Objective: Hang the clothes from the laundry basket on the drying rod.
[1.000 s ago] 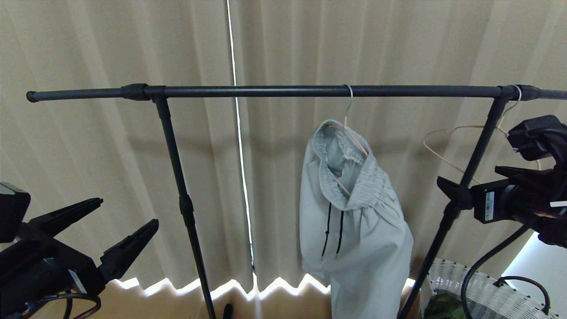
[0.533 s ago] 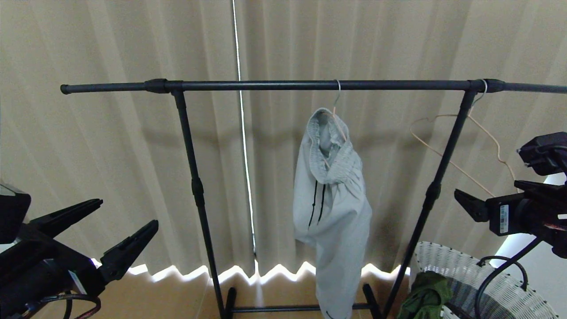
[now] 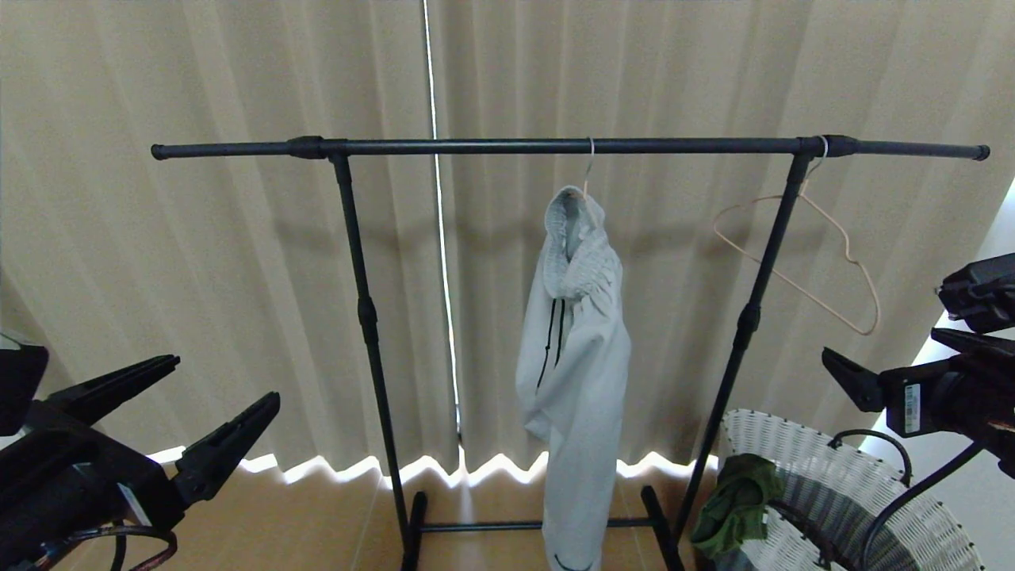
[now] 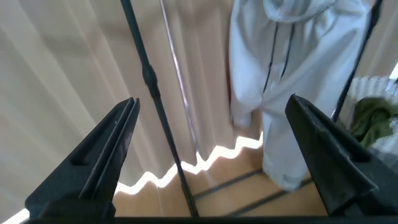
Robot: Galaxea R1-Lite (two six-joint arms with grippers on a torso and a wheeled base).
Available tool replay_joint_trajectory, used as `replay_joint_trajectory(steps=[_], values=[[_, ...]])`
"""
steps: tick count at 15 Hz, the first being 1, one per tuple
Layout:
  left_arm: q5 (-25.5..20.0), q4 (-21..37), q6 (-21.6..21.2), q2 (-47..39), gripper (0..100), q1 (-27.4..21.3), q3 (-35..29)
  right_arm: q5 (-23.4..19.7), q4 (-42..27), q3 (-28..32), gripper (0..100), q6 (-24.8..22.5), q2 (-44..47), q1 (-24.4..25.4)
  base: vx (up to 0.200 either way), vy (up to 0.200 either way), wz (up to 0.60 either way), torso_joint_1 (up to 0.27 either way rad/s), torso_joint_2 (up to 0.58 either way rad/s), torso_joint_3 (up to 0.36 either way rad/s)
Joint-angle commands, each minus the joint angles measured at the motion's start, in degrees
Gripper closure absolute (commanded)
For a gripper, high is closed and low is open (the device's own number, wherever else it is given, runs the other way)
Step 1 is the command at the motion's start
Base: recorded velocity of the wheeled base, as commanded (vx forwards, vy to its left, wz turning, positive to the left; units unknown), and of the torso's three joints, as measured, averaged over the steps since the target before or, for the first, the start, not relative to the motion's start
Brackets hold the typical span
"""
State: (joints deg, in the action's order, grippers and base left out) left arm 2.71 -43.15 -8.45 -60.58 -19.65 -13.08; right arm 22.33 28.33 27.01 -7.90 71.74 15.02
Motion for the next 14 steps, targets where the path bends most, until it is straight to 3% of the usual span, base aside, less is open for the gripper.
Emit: replay_joint_trajectory(steps=[1,4,6,14], values=[[0.0,-0.1,0.1,-0.1,0,0.0,0.0,-0.2,5.1,-4.3,0,-1.0,0.5,0.0,0.000,0.000,0.00,0.000,0.00,0.000],[0.0,-0.1,0.1,-0.1,0,0.1,0.0,-0.2,12.4,-10.6,0,-1.9,1.4,0.0,0.000,0.000,0.00,0.000,0.00,0.000],[-0.1,-0.1,0.0,0.0,0,1.2,-0.1,-0.2,14.6,-11.7,0,-2.8,1.6,-0.1,0.000,0.000,0.00,0.000,0.00,0.000],[-0.1,-0.1,0.0,0.1,0,1.4,0.1,0.3,14.6,-11.8,0,-5.0,1.4,-0.1,0.000,0.000,0.00,-0.015,0.04,0.023]])
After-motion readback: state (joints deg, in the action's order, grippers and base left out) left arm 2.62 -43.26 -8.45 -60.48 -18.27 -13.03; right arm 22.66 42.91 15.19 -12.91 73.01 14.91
